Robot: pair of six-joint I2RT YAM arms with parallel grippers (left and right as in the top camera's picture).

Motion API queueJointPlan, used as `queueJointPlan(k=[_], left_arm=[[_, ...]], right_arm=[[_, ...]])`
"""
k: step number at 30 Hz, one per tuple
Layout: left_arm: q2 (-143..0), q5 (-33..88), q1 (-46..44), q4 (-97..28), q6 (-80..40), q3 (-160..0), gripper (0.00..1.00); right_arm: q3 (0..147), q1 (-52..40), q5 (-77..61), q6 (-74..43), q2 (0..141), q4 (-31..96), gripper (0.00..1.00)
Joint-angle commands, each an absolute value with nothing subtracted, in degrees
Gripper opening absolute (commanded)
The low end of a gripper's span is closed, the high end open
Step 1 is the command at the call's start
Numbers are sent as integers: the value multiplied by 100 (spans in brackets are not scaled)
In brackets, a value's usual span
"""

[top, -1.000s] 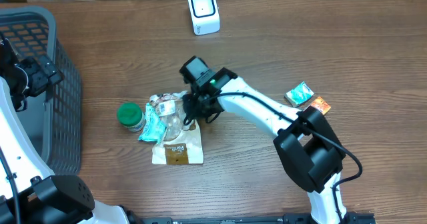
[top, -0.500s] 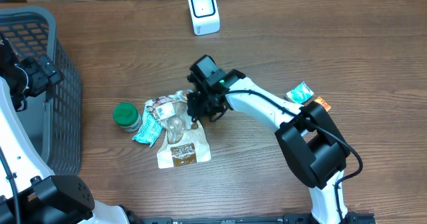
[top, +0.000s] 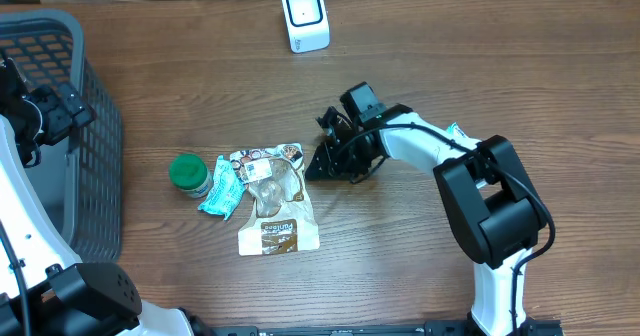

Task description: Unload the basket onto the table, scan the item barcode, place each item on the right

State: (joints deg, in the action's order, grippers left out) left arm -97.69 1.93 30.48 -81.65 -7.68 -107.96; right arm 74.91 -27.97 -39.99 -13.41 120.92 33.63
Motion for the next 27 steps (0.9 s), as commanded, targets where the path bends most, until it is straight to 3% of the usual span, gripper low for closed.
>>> queueJointPlan(k=[1, 4, 11, 16, 18, 27], left_arm=[[-9826, 134, 3083, -8162, -705, -10783, 100], [-9826, 134, 3083, -8162, -705, -10783, 100], [-9826, 134, 3083, -8162, -705, -10783, 100], [-9826, 134, 3083, -8162, -705, -10783, 100], [-9826, 134, 3083, -8162, -705, -10783, 100], [-9826, 134, 3083, -8162, -705, -10783, 100]], right_arm=[[7196, -2821, -4180, -1192, 12239, 3312, 39], [7161, -2873, -4410, -1194, 12379, 3304, 41], [7164, -3326, -4167, -1879, 12632, 2976, 62], [7164, -3546, -3994, -2788, 12978, 2250, 64], [7164, -3553, -3874, -3129, 13107, 2003, 63], [7164, -3557, -3155, -3924, 13277, 1223, 33]])
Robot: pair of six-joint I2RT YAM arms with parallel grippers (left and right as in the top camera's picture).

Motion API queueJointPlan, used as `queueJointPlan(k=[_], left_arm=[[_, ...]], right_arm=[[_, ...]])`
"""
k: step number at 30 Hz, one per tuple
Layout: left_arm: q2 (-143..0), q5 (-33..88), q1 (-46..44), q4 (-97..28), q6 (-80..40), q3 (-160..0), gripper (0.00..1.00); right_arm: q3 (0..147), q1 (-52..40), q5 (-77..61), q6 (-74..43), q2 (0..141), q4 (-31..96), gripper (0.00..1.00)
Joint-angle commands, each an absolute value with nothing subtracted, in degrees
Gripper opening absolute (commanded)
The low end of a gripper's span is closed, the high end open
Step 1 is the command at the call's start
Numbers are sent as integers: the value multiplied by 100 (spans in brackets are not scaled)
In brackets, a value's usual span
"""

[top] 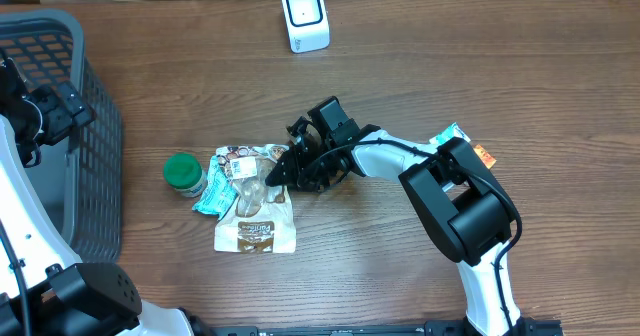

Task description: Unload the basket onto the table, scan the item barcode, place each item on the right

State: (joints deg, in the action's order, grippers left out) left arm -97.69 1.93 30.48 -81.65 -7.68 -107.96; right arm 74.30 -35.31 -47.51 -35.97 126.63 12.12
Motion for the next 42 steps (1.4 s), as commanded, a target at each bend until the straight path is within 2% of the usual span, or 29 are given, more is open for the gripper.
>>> queueJointPlan(k=[1, 5, 11, 19, 24, 32, 42], left_arm=[[-9826, 134, 3083, -8162, -705, -10783, 100], [-9826, 134, 3083, -8162, -705, -10783, 100], [-9826, 134, 3083, -8162, -705, -10783, 100], [-9826, 134, 3083, -8162, -705, -10783, 99], [-9826, 134, 3083, -8162, -705, -10783, 100], [-9826, 134, 3083, -8162, -705, -10783, 100], [-9826, 134, 3083, -8162, -705, -10783, 100]], right_arm=[[7164, -3564, -3155, -3922, 13277, 1118, 30], [7164, -3599, -3153, -3898, 13277, 965, 4], [7229, -3400, -3509, -3682, 13157, 996, 4], [7255, -3068, -3833, -2545, 12079, 1796, 4], [7255, -2847, -4740, -1907, 11445, 1940, 4], [7255, -2427, -5887, -1623, 11196, 2145, 4], [7255, -2261, -5839, -1426, 11196, 2530, 4]])
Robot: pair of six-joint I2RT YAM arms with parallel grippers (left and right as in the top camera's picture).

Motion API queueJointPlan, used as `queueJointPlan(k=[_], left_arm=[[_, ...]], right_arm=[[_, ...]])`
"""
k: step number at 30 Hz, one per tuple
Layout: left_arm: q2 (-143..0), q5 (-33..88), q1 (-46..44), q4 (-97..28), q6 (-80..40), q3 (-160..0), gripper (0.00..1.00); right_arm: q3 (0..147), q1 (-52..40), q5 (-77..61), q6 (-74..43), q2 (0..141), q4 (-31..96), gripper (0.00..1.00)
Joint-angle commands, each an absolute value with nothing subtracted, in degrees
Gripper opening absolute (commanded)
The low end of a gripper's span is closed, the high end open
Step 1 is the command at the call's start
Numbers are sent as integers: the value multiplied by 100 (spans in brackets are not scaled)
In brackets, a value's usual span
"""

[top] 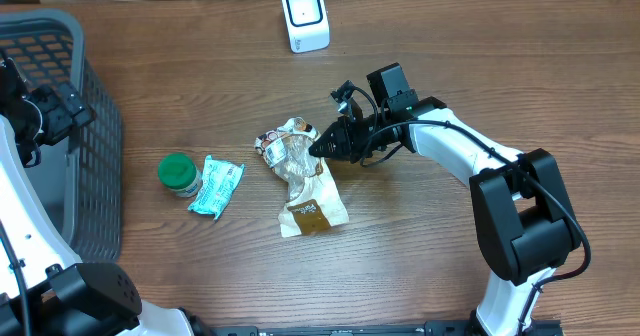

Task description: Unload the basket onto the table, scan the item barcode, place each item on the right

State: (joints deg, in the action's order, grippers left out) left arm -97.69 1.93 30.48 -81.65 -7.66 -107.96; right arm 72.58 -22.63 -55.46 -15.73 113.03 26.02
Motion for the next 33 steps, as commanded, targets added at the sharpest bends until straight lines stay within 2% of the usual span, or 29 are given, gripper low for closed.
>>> queueJointPlan(k=[1, 6, 13, 20, 27, 33], left_arm=[[-9826, 134, 3083, -8162, -705, -10783, 100], [-9826, 134, 3083, -8162, -705, -10783, 99], [-9826, 134, 3083, -8162, -705, -10783, 100], [-9826, 134, 3083, -8162, -705, -10783, 100], [-9826, 134, 3083, -8162, -705, -10783, 100], [-9826, 134, 3083, -8162, -705, -10783, 100]], right_arm=[[7255, -2250, -6018, -1428, 11196, 2460, 4], [7260, -2005, -7684, -1592, 11196, 1599, 4], [7288, -1273, -8903, -2672, 11100, 523, 4], [7288, -604, -8993, -4156, 10820, -497, 4], [7288, -475, -8993, -5601, 10698, -2064, 4], [7288, -486, -8989, -5986, 10700, -2633, 4]])
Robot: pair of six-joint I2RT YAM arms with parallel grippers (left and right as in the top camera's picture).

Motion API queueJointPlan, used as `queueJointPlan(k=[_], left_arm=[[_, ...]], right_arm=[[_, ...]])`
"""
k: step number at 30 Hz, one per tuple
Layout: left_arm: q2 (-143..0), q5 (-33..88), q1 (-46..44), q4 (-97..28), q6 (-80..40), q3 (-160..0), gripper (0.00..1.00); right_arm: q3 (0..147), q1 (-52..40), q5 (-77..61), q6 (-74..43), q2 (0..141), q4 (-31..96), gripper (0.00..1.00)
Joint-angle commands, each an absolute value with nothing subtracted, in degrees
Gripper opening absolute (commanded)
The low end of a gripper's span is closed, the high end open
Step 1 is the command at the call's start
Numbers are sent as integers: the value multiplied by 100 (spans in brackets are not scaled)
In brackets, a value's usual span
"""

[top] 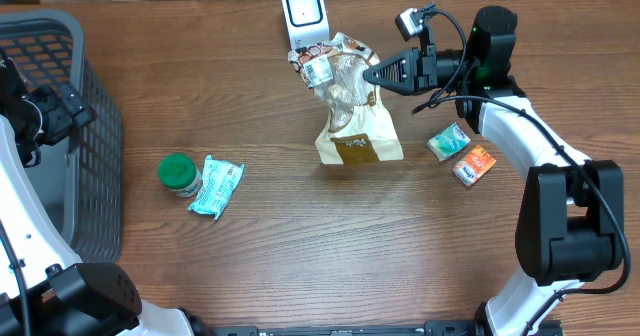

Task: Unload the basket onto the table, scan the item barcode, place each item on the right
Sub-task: 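Raise the snack bag toward the white scanner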

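Observation:
In the overhead view my right gripper (368, 76) is shut on the upper edge of a clear and brown snack bag (350, 101), which hangs lifted off the table. The bag's white barcode label (318, 69) sits at its top left, right beside the white scanner (304, 14) at the table's far edge. The left gripper (20, 116) stays at the far left over the basket; its fingers cannot be made out.
A dark mesh basket (85, 126) fills the left side. A green-lidded jar (178, 173) and a teal packet (217, 185) lie at mid left. A green packet (448, 140) and an orange packet (473, 164) lie under the right arm.
My right gripper has carried the snack bag from the table's middle up and back to a spot beside the scanner. The green and orange packets now show at the right.
My right gripper stood at the right edge of the bag, which lay by the jar and teal packet. Then it reached onto the bag. Later it held the bag, pulled right of the other items. Now the bag hangs next to the scanner.

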State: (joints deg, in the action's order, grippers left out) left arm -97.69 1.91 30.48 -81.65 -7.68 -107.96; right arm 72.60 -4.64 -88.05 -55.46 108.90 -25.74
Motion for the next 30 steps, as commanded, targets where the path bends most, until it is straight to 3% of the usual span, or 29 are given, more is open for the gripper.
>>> queueJointPlan(k=[1, 9, 13, 17, 25, 30], left_arm=[[-9826, 134, 3083, -8162, -705, -10783, 100], [-9826, 134, 3083, -8162, -705, -10783, 99], [-9826, 134, 3083, -8162, -705, -10783, 100], [-9826, 134, 3083, -8162, -705, -10783, 100], [-9826, 134, 3072, -8162, -705, -10783, 100], [-9826, 134, 3074, -8162, -705, -10783, 100]], right_arm=[[7286, -493, -8986, -5986, 10700, -2630, 4], [7275, -722, -8512, -5666, 10700, -2416, 4], [7275, -1004, -7640, -4416, 10700, -954, 4], [7277, -1308, -5649, -2985, 10700, 1208, 4], [7846, -1667, -3752, -2038, 10700, 2978, 4], [8879, -1938, -1549, -1479, 10700, 4294, 4]])
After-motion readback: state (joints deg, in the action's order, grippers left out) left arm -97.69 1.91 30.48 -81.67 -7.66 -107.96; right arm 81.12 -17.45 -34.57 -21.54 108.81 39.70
